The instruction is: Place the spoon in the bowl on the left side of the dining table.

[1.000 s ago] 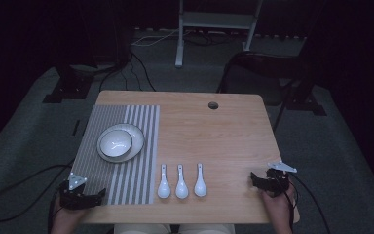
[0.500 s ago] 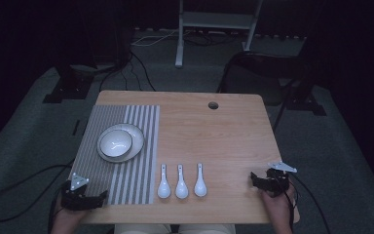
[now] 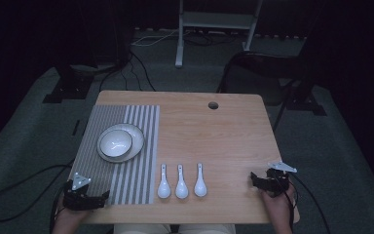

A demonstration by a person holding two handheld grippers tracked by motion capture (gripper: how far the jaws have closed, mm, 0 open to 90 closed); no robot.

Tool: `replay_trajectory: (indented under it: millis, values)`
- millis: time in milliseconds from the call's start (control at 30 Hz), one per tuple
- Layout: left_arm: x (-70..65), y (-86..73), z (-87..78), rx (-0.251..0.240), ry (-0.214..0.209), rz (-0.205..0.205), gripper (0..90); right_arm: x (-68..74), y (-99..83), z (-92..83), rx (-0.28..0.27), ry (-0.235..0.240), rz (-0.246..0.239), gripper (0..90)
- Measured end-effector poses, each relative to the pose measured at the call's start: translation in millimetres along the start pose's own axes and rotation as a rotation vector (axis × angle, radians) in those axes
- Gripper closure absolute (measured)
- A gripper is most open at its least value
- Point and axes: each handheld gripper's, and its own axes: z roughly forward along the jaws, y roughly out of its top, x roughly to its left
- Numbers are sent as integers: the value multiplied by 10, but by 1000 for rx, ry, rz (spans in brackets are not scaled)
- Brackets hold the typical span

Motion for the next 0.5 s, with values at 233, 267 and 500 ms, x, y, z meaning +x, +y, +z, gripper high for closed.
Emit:
replay_trajectory:
  millis: [233, 267, 500]
  values:
    - [-52, 27, -9, 7, -25, 1, 7, 0, 0, 0, 0, 0, 0, 119]
    - [-52, 27, -9, 7, -25, 1, 7, 0, 0, 0, 0, 0, 0, 120]
    - [-172, 100, -13, 4, -64, 18, 7, 0, 0, 0, 0, 0, 1, 120]
